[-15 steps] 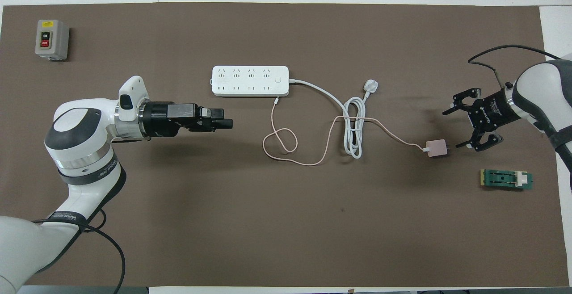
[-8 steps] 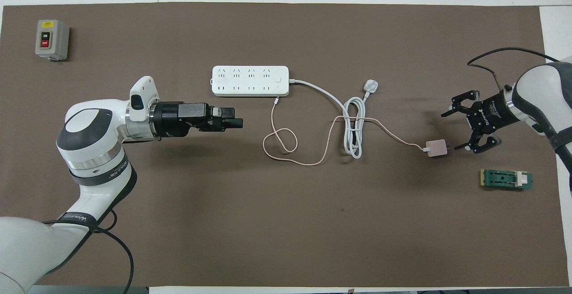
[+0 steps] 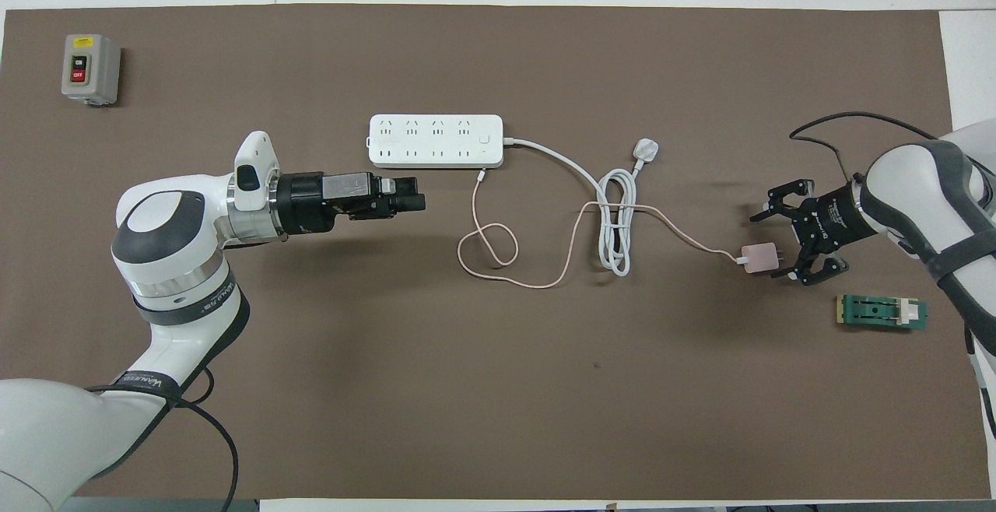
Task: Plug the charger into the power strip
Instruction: 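Grasp the pink charger with the right gripper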
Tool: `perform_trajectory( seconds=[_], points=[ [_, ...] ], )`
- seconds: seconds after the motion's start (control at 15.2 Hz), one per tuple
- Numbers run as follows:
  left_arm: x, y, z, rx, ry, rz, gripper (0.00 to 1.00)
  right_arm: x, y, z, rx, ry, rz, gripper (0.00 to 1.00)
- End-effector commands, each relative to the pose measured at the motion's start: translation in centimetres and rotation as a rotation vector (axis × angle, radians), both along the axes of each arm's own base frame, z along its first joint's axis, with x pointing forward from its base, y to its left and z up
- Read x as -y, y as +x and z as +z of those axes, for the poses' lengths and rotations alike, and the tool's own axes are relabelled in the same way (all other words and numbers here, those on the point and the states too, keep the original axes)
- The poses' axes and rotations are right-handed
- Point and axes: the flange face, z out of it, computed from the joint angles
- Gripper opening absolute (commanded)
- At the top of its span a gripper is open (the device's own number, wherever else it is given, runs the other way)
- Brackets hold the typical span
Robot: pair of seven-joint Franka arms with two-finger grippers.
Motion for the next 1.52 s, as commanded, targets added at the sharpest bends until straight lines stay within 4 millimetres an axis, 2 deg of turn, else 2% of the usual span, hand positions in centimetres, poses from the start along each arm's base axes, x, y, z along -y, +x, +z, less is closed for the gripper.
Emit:
perform_trajectory(
  seconds=[0.0, 0.53, 1.45],
  points=[
    [0.0, -0.2, 0.0, 0.01, -0.012, 0.038, 1.0, -0.3, -1.2, 0.4, 0.028, 0.025, 0.008, 1.0],
    [1.3, 0.5, 0.2, 0.018, -0.005, 0.052, 1.0, -0.7, -1.7, -0.1, 0.028, 0.029, 0.024, 1.0],
    [0.7, 0.4, 0.5, 0.018, -0.034, 0.036, 1.0, 0.2, -2.6, -0.8, 0.056, 0.05, 0.049, 1.0]
  ],
)
